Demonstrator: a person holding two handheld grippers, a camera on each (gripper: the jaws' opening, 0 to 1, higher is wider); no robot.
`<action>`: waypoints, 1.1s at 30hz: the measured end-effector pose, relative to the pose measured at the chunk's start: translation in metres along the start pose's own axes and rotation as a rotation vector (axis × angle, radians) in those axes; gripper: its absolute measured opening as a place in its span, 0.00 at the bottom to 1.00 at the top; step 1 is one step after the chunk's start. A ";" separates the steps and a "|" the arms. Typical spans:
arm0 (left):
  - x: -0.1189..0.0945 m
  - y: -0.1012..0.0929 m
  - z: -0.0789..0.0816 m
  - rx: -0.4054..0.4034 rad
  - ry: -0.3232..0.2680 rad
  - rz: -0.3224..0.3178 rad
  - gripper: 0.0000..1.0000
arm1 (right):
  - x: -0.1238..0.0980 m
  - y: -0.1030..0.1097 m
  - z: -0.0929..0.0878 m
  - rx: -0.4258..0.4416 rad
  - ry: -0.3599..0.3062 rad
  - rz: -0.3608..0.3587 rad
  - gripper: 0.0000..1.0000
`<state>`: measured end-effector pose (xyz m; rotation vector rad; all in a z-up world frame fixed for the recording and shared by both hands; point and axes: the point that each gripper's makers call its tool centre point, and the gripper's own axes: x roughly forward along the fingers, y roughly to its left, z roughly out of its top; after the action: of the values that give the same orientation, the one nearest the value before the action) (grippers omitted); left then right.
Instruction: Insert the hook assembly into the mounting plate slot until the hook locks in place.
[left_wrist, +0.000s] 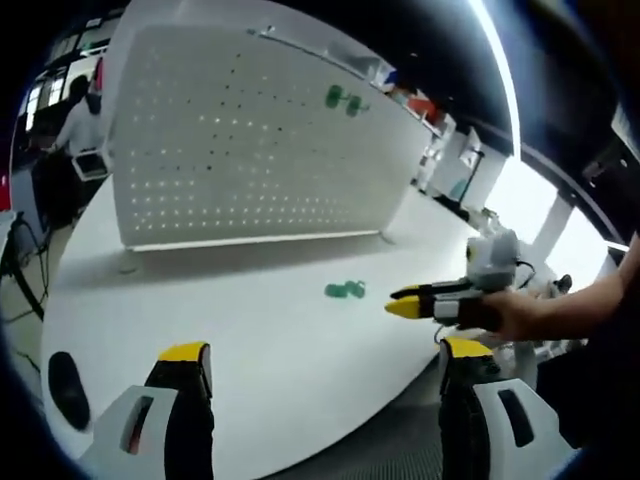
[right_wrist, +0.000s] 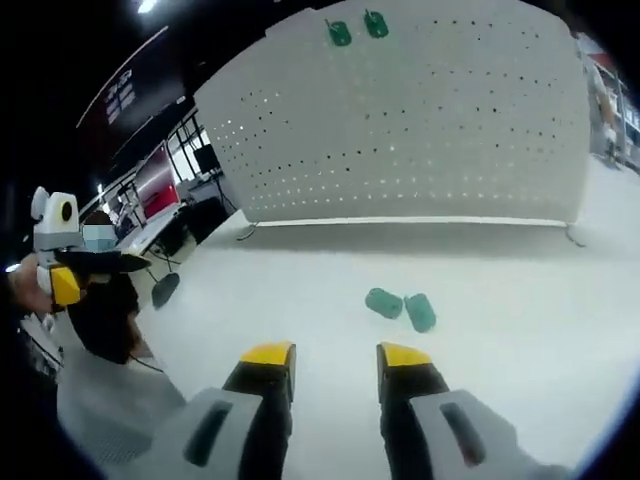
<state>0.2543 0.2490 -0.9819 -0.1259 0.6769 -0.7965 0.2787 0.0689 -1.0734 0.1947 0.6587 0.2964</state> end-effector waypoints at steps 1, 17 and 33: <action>0.000 0.001 0.000 -0.001 0.003 0.002 0.95 | 0.003 0.000 0.001 0.015 -0.006 -0.004 0.29; 0.000 0.016 0.000 -0.025 0.012 0.021 0.95 | 0.052 -0.009 0.006 0.154 0.017 -0.050 0.28; 0.002 0.027 0.000 -0.052 0.011 0.034 0.95 | 0.077 -0.035 0.008 0.613 -0.023 -0.132 0.23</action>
<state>0.2724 0.2661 -0.9922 -0.1566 0.7084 -0.7473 0.3484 0.0604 -1.1209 0.7360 0.7222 -0.0434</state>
